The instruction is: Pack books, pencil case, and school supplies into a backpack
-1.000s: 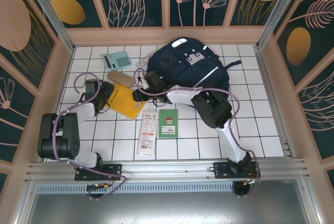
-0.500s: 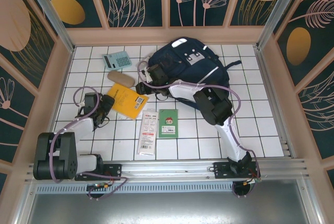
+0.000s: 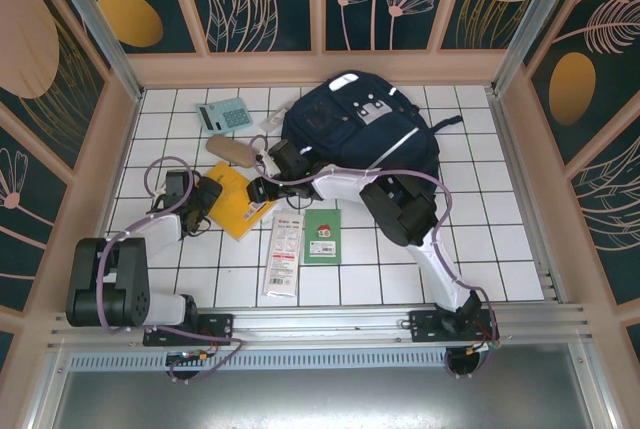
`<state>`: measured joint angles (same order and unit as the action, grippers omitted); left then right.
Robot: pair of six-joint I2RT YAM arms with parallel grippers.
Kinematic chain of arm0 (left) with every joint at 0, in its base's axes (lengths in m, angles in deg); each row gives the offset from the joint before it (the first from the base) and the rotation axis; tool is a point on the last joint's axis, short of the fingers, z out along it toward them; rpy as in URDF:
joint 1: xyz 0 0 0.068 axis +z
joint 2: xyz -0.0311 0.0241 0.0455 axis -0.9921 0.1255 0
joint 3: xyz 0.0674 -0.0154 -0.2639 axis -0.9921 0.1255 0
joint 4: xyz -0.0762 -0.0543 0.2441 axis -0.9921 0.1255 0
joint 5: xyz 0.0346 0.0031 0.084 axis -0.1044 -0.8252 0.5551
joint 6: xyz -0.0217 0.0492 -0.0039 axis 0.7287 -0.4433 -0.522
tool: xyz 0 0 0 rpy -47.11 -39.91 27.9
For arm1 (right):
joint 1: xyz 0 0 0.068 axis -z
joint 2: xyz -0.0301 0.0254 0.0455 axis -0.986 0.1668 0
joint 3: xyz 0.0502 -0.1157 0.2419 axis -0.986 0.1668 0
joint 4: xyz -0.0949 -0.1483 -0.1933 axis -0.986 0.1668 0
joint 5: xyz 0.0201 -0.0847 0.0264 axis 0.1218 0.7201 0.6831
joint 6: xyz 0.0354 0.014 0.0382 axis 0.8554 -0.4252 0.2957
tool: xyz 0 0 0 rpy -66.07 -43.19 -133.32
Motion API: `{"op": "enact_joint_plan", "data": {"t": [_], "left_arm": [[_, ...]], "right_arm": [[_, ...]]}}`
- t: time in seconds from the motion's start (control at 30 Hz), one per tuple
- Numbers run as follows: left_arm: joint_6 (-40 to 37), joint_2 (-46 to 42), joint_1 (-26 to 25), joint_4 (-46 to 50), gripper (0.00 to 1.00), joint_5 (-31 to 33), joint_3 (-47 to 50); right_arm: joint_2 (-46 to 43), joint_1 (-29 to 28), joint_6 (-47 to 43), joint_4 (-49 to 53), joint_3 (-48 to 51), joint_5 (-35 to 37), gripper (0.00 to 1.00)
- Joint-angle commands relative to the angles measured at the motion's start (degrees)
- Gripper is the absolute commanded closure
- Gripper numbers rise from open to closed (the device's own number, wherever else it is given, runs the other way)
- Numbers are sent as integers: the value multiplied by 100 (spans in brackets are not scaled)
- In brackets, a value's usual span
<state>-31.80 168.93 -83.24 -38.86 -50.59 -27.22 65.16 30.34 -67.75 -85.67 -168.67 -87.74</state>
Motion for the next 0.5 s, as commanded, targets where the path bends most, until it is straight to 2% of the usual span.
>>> {"op": "enact_joint_plan", "data": {"t": [0.0,0.17,0.33,0.47], "left_arm": [[-306,493,-5,-612,10,-61,-140],[-510,738,-2,-621,10,-200,-444],[-599,712,-5,-525,10,-269,-509],[-586,332,0,-360,11,-178,-151]], "right_arm": [[-246,-100,56,36,74,-411,51],[-554,-153,62,-51,317,-671,52],[-689,-81,-19,78,311,42,52],[-481,74,1,174,40,178,52]]}}
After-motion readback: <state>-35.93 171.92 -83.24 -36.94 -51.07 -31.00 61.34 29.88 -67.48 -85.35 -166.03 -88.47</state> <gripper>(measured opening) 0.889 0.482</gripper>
